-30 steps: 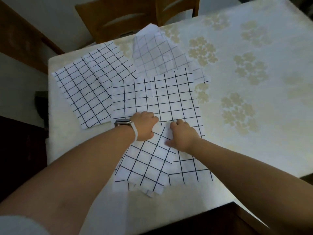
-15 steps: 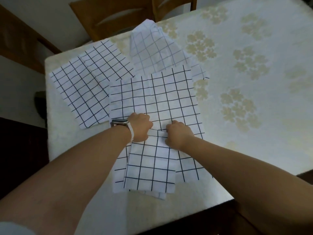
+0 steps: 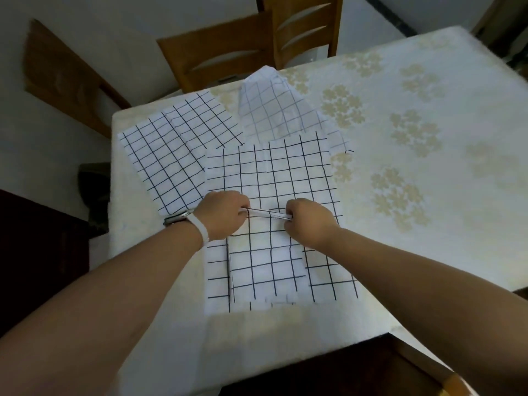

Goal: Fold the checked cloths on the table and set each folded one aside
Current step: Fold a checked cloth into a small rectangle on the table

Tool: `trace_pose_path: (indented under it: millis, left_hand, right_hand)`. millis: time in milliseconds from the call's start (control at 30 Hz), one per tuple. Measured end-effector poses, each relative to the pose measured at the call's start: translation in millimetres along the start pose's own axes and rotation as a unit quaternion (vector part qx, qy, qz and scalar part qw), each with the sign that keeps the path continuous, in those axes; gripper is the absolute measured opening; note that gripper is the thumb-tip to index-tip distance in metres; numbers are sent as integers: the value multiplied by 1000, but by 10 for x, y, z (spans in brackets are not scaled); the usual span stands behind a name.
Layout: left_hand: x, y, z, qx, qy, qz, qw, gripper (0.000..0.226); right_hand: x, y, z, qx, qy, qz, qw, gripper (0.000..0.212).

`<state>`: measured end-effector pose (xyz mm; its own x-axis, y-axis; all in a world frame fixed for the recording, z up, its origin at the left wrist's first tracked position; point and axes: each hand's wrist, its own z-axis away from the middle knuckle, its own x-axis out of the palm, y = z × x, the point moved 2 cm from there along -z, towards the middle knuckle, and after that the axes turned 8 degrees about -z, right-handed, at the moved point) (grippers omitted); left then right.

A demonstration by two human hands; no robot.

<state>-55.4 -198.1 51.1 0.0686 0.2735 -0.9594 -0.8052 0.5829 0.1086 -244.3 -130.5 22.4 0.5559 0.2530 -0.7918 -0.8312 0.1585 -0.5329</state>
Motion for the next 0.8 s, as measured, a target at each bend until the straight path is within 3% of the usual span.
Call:
trace_pose_path:
  millis: [200,433,533,667,800]
  left_hand:
    - [-491,24,347,-10,113,15,993,16]
    - [-801,113,939,34,247,17,968,17]
    - [-619,186,1196,51,250,14,967,21]
    - [-5,292,1463,46,217,61,973,10]
    - [709,466,1706,30,151,110,982,14]
  right_hand:
    - [-383,-322,255,-67,81,13,994,7]
    - [-649,-604,701,-202,189,64,959,7]
    - [-549,-593,888,-236,193,98,947,11]
    - [-119,-403,1149,-200,182,90,958,16]
    - [481,-100,1408,-192,98,110,970,15]
